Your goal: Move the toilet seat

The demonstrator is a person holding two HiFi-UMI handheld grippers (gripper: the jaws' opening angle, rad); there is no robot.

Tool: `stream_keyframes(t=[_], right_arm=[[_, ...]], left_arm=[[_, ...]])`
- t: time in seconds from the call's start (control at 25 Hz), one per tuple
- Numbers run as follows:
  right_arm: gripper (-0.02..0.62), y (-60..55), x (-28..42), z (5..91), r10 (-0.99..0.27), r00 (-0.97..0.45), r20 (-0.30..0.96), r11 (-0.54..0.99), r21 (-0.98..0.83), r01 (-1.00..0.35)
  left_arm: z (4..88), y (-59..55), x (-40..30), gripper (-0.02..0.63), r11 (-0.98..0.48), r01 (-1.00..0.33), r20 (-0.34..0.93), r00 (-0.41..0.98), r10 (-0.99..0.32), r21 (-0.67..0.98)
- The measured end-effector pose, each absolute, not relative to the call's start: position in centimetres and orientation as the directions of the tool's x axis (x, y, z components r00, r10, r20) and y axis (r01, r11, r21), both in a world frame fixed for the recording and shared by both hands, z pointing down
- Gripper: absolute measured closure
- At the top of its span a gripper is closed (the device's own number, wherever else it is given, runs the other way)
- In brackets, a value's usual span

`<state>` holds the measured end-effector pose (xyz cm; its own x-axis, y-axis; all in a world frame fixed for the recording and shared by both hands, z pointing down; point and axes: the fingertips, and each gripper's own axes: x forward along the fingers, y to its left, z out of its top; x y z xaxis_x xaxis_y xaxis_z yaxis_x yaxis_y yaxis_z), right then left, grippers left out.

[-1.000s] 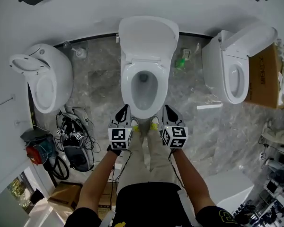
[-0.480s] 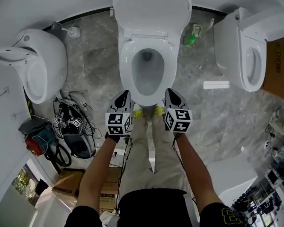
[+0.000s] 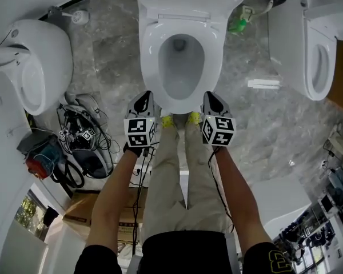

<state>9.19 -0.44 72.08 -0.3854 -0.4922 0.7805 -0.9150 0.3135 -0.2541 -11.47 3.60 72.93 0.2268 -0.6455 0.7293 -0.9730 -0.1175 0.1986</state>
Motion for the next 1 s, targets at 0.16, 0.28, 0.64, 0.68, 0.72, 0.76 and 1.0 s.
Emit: stream_keyframes(t=[0.16, 0.28, 0.64, 0.68, 0.72, 0.76, 1.0], right_arm=[[0.568, 0.3, 9.4, 74.5, -0.481, -0.370, 0.795, 0.297, -0.249, -0.922], [0.566, 0.6, 9.8, 75.7, -0.487, -0.362, 0.795, 0.277, -0.252, -0.927], [0.443, 1.8, 11.8, 79.6, -0.450, -0.329, 0.830, 0.170, -0.283, -0.944], [0.433, 1.9, 12.2, 80.0, -0.443, -0.325, 0.836, 0.163, -0.281, -0.946], [0.419, 2.1, 12.6, 80.5, -0.436, -0.321, 0.841, 0.160, -0.279, -0.947], [0.406, 2.3, 12.8, 80.9, -0.427, -0.322, 0.845, 0.159, -0.280, -0.947], [0.215, 3.5, 12.4, 83.7, -0.347, -0.414, 0.842, 0.106, -0.403, -0.909]], left_arm=[[75.5, 4.3, -12.1, 0.586, -0.104, -0.973, 0.748, 0.223, -0.625, 0.203], [76.8, 4.7, -12.6, 0.585, -0.072, -0.968, 0.752, 0.233, -0.616, 0.242], [81.0, 6.9, -12.8, 0.499, 0.085, -0.917, 0.784, 0.283, -0.553, 0.390], [81.5, 7.1, -12.7, 0.476, 0.103, -0.906, 0.786, 0.293, -0.544, 0.410], [81.8, 7.4, -12.5, 0.456, 0.118, -0.897, 0.788, 0.303, -0.536, 0.426], [82.2, 7.7, -12.3, 0.436, 0.127, -0.890, 0.789, 0.314, -0.528, 0.439], [84.0, 8.6, -11.1, 0.286, 0.130, -0.864, 0.797, 0.378, -0.472, 0.486]])
